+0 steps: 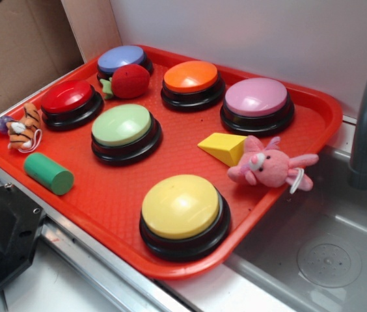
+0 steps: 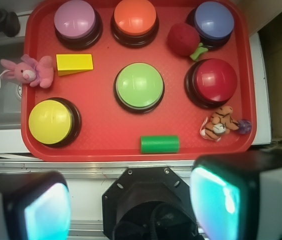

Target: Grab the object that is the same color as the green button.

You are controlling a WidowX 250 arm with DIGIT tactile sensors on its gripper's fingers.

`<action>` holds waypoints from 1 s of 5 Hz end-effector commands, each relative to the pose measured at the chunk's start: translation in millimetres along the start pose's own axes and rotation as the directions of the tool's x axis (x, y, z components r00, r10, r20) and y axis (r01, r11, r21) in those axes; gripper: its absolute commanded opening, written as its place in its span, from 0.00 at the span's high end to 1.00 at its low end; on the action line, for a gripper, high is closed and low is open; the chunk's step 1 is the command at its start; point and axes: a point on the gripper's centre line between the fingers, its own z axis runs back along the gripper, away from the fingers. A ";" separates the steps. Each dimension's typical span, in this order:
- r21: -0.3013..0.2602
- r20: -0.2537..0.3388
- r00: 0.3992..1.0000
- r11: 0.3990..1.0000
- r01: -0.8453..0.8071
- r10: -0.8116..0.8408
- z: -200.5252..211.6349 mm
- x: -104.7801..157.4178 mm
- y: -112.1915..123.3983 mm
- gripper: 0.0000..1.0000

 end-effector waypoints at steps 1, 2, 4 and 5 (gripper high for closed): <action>0.000 0.000 1.000 1.000 0.000 0.000 0.0 0.0 0.0 0.00; 0.015 -0.001 0.978 0.978 -0.210 0.210 -19.9 1.6 10.9 0.00; 0.049 0.054 0.859 0.858 -0.512 0.509 -77.8 -1.9 23.5 0.00; 0.042 0.057 0.840 0.840 -0.541 0.539 -106.3 2.1 31.1 0.00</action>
